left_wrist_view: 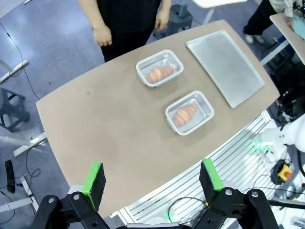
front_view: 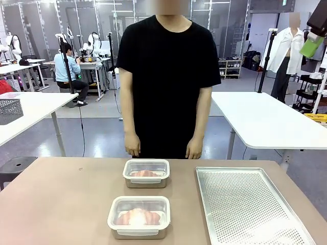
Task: Place the bread into the airtight container.
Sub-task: Pick up a Butter Roll and place it into an empty Airtight Container.
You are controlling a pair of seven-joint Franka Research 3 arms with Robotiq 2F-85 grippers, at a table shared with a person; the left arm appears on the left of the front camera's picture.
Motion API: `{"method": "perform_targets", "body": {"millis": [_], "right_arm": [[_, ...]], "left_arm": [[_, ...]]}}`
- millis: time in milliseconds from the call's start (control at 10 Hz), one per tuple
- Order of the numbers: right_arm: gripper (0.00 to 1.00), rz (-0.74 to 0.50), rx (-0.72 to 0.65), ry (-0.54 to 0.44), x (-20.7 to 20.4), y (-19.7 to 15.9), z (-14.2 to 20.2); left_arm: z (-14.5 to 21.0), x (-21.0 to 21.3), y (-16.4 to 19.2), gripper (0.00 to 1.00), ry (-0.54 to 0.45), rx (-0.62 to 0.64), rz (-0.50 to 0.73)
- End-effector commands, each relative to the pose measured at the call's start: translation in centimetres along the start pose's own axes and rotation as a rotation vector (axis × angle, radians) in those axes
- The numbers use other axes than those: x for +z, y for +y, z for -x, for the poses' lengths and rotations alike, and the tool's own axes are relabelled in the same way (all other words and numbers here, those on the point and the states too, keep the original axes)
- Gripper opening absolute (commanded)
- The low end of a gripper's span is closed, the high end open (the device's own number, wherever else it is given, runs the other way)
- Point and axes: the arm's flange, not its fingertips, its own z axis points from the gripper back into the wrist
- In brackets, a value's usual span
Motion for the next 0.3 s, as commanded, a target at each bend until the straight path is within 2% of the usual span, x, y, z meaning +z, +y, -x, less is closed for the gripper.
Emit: {"method": "perform_targets", "body": {"millis": [0,200], "right_arm": [[1.00,0.010,0.020,-0.010,-0.10,-0.21,0.27],[1.00,0.010,0.020,-0.010,-0.10,-0.21,0.27]], "left_arm": [[-0.02,0.05,-0.08,1.00,-0.001,-0.003,0.004],[-0.02,0.05,-0.08,1.00,-0.001,-0.003,0.004]]}}
